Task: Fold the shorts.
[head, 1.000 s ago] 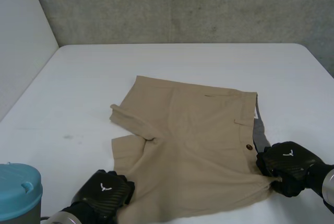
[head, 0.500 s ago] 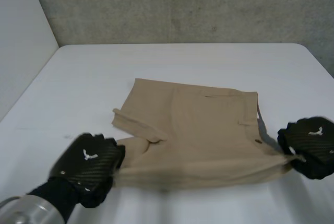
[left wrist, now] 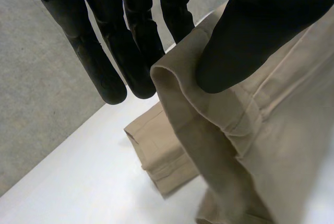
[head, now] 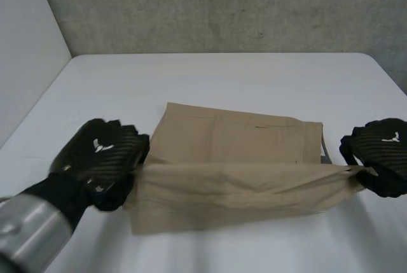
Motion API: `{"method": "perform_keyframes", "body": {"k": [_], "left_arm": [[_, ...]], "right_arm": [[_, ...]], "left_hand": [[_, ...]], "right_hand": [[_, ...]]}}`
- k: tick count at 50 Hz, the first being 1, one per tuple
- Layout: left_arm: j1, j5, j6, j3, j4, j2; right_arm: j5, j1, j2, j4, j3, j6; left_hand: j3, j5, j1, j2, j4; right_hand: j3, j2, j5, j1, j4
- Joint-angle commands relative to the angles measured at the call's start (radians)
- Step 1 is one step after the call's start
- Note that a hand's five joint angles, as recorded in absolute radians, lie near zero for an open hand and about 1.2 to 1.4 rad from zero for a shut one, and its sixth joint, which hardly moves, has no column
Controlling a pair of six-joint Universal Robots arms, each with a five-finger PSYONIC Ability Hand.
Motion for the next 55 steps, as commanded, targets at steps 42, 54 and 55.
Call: {"method": "perform_keyframes", "body": {"k": [42,54,55], "left_arm": [[0.169,0.279,0.22,1.278,0.501,-1.394],[0.161,0.331,0.217,0.993,0.737,-1.206],[0.16,0.328,0.217,0.977,0.74,-1.187]], "right_arm": [[0.55,0.51,1.175,-0.627,-1.034,0.248],[0.615,0.513,0.996,-0.621,-0.965,0.276],[0.613,0.513,0.975,-0.621,-0.948,0.28]], "left_hand": [[0.207,0.247,0.279,0.201,0.197],[-0.999,-0.959,-0.927,-1.005,-1.009],[-0.999,-0.959,-0.927,-1.005,-1.009]], "right_hand": [[-0.388,-0.382,-0.382,-0.15,-0.402],[-0.999,-0.993,-0.993,-0.762,-1.014],[-0.999,-0.993,-0.993,-0.762,-1.014]]}}
